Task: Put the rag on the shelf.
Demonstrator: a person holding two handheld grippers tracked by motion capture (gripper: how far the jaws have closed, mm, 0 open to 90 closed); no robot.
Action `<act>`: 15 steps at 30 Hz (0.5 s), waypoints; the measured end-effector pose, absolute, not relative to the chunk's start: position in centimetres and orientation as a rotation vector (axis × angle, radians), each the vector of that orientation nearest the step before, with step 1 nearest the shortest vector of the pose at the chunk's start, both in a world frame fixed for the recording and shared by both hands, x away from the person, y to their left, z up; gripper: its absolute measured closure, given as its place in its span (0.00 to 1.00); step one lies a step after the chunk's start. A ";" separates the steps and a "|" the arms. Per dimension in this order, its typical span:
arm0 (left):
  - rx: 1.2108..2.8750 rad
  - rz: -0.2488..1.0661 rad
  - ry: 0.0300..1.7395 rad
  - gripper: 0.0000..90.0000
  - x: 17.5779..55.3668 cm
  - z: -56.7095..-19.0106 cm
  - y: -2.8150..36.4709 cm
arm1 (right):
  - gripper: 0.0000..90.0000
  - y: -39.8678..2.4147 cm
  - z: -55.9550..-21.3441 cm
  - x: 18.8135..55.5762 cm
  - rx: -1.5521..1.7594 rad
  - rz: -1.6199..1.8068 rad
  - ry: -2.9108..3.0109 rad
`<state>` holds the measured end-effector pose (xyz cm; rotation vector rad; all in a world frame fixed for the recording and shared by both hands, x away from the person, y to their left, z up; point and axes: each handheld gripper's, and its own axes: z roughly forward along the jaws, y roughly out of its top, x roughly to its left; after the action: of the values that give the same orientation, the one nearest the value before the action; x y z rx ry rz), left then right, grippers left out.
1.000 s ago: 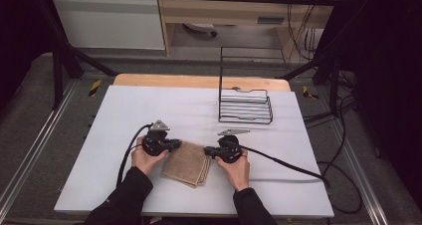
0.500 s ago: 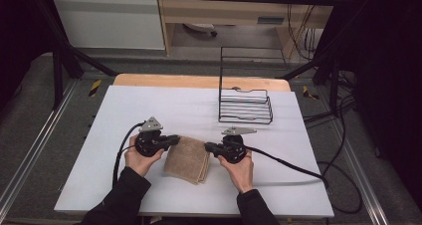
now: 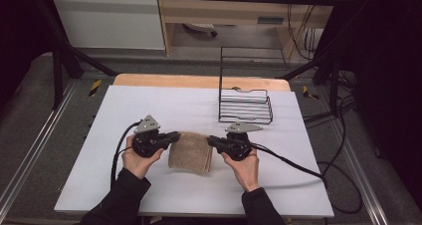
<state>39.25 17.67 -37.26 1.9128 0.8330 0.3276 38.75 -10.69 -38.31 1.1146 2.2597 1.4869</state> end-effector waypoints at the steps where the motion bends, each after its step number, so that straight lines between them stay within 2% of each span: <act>1: 1.913 0.328 0.832 0.95 39.2 -37.1 17.6 | 0.95 -10.7 -38.2 38.7 1.105 1.488 2.259; 15: 1.875 0.372 0.816 0.95 38.3 -35.8 16.6 | 0.96 -11.8 -36.4 38.2 1.046 1.478 2.240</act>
<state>38.29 16.55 -35.78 1.8750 0.8158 0.3720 38.17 -11.77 -36.38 1.0461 2.2403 1.4780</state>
